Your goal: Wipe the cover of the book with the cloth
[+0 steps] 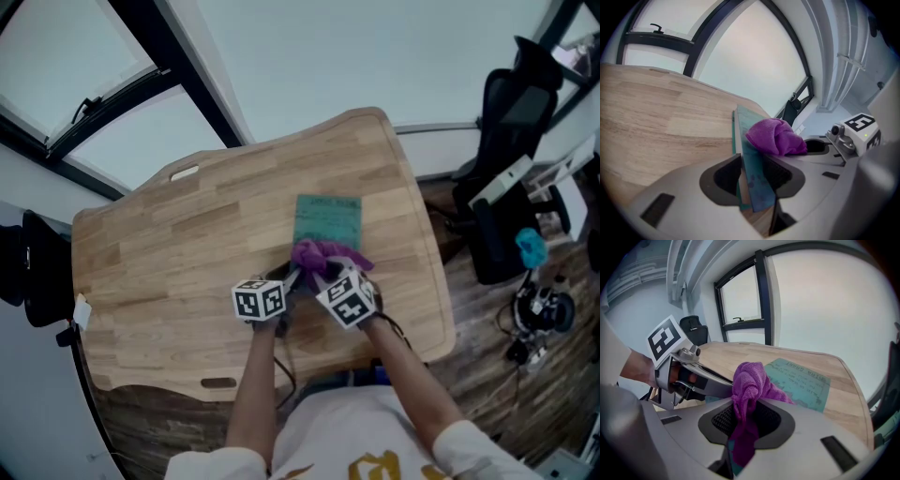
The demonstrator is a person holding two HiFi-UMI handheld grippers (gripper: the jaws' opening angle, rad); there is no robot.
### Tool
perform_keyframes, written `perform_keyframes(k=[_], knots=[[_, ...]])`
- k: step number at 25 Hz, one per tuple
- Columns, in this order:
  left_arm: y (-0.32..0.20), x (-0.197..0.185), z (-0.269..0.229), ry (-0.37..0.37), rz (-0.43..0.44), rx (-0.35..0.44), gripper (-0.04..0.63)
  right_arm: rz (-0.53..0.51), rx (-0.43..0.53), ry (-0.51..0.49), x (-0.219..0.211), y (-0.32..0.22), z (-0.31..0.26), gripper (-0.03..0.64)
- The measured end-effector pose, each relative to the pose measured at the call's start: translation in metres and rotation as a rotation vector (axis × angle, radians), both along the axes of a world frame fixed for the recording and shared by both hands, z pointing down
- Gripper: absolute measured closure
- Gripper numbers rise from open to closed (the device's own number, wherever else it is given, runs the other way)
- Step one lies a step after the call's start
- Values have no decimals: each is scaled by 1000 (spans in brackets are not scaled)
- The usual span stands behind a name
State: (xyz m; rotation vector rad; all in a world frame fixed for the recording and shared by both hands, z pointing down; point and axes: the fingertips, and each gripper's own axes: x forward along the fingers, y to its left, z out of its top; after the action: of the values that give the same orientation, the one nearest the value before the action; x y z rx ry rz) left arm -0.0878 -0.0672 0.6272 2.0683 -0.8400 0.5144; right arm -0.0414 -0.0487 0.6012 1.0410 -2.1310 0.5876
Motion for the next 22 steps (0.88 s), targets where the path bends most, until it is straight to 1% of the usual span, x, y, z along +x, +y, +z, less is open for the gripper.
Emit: perform_keyframes(k=[4, 7, 10, 14, 18, 22], knots=[[9, 10, 1, 22, -21, -35, 446, -44, -12, 6, 12, 6, 1, 543], [12, 22, 0, 24, -49, -25, 446, -100, -6, 13, 25, 4, 1, 543], [18, 33, 3, 10, -100, -15, 446, -150, -1, -12, 33, 3, -1, 543], [21, 45, -1, 36, -152, -29, 446, -167, -25, -36, 40, 4, 2, 543], [27, 51, -4, 51, -165, -40, 446, -180, -16, -33, 42, -3, 3, 543], [29, 51, -4, 53, -186, -37, 446, -204, -25, -45, 35, -14, 2, 543]])
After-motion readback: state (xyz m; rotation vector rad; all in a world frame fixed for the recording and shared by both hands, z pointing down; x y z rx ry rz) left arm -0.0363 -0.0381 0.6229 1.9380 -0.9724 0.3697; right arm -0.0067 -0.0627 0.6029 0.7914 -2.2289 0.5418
